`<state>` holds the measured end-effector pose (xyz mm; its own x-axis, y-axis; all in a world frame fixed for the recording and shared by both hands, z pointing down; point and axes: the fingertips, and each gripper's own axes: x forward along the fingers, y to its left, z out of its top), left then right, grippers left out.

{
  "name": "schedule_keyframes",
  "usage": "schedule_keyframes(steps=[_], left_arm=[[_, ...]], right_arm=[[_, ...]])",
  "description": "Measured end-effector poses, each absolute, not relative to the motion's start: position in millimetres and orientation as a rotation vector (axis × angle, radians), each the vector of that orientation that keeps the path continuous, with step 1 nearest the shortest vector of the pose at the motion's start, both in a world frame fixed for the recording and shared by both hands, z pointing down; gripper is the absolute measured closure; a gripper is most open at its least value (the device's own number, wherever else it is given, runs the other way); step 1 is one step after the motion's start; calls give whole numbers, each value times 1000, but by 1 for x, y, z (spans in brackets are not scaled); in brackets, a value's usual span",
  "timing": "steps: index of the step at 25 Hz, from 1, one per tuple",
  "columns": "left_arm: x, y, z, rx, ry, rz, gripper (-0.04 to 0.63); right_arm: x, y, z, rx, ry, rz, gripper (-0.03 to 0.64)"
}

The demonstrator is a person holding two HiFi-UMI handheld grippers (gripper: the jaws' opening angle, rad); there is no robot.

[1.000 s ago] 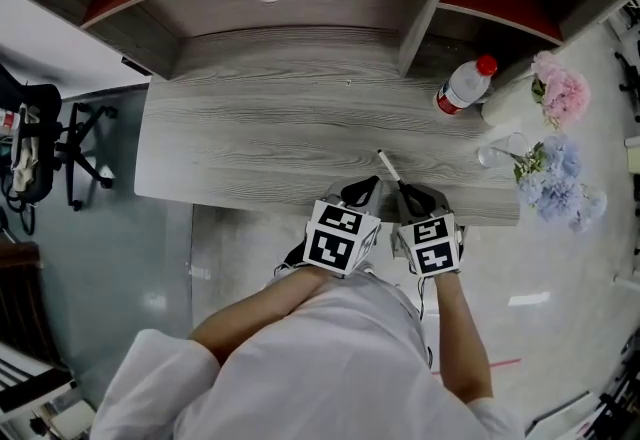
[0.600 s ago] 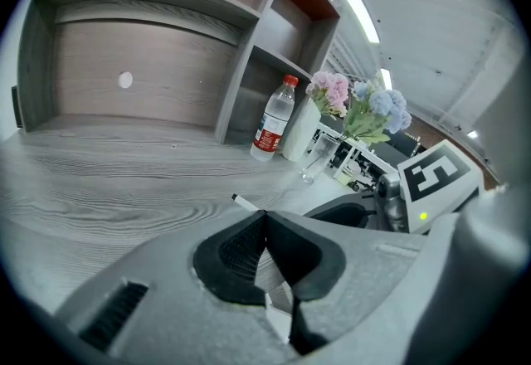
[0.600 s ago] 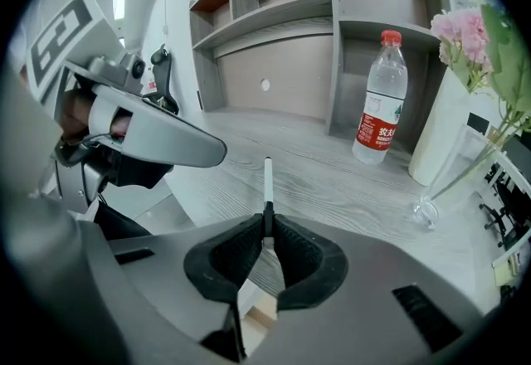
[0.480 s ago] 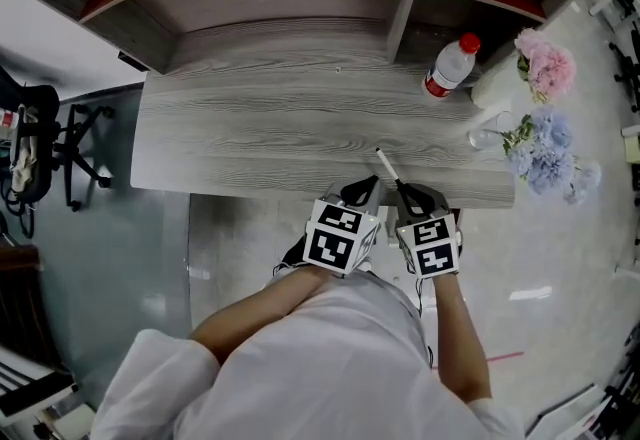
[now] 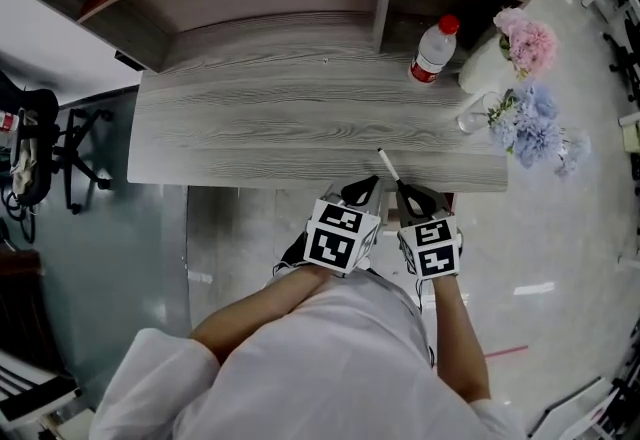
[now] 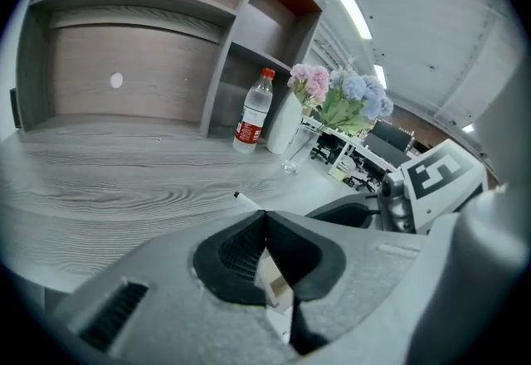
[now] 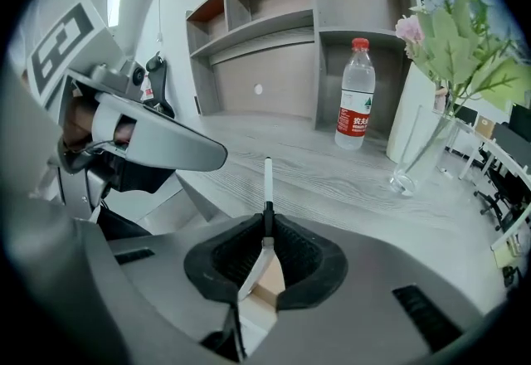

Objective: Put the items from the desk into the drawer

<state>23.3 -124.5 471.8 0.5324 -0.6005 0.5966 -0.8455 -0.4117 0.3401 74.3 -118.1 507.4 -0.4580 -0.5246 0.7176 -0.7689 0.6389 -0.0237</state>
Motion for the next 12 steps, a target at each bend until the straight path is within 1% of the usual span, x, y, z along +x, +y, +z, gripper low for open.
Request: schedule_keyframes(steps=[12], left_arm=[[52,-93,472,2176,-1148,510,592]], right_arm=[[102,-82,509,1048,-2172,470,580]])
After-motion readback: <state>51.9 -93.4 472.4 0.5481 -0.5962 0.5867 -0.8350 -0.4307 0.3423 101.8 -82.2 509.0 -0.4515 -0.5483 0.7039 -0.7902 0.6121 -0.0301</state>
